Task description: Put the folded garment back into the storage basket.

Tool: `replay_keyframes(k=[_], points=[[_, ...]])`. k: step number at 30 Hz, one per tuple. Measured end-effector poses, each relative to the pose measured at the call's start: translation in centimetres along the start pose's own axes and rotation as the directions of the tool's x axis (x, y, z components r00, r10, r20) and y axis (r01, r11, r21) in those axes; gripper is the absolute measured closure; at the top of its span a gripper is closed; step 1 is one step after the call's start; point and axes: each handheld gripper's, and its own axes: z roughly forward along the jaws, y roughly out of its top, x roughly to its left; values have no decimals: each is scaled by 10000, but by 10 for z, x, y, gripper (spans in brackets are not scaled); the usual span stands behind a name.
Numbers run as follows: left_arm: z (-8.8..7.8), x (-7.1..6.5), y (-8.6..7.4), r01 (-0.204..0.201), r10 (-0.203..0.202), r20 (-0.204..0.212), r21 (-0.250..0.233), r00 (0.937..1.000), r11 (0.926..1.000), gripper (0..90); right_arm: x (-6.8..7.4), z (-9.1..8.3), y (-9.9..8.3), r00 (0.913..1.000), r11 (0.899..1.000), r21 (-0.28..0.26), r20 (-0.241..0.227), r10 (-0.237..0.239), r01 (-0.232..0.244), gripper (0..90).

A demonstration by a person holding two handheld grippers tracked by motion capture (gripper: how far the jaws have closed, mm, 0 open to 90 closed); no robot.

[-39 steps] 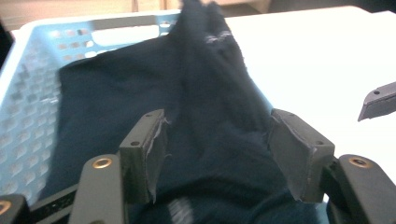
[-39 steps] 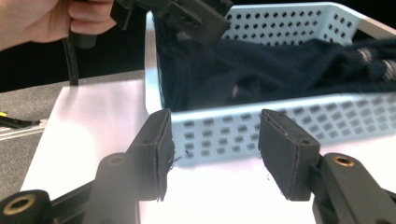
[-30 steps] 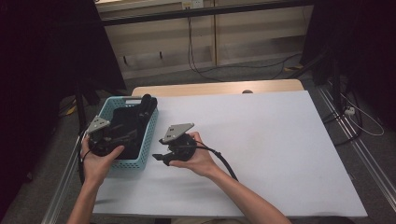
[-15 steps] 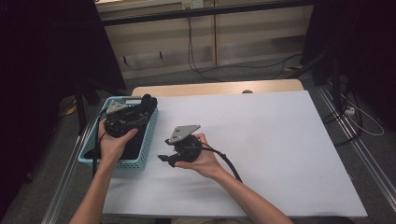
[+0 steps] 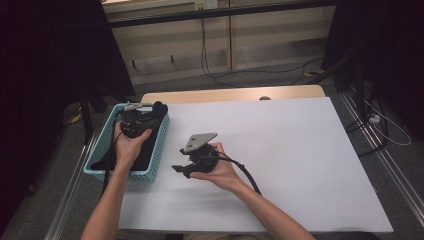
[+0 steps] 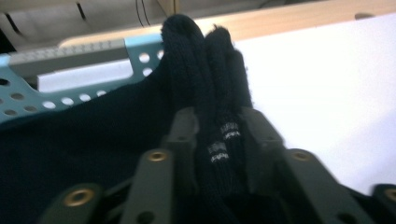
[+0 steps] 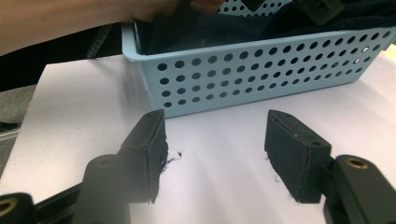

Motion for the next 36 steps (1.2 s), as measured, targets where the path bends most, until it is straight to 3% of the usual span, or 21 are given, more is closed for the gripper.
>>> replay_keyframes(k=[2,8,12,15,20,26,33,36], points=[[3,2,0,255,-255,21,45,9997,9997,717,0,0,0,10000,10000,-6,20,6,-6,389],[13,7,0,445,-439,-262,215,9987,9988,728,0,1,-1,10000,10000,9,-2,15,-15,388],[17,6,-2,256,-247,-215,456,9995,9986,729,0,0,-1,10000,10000,0,13,3,-3,387],[19,8,-3,372,-350,-320,706,9989,9968,729,-1,-1,-1,10000,10000,-22,46,14,-14,386],[19,8,-3,340,-320,-314,672,9990,9972,722,-1,-3,-2,10000,10000,-50,77,37,-36,385],[13,6,-2,175,-166,-323,300,9993,9994,692,-3,-6,-3,9999,9999,-134,105,75,-73,382],[-3,6,1,393,-385,125,-712,9992,9967,461,-6,-10,-5,9997,9998,-156,194,157,-154,377],[-11,4,2,451,-412,364,-1150,9985,9923,418,-7,-13,-7,9995,9996,-172,253,213,-208,377]])
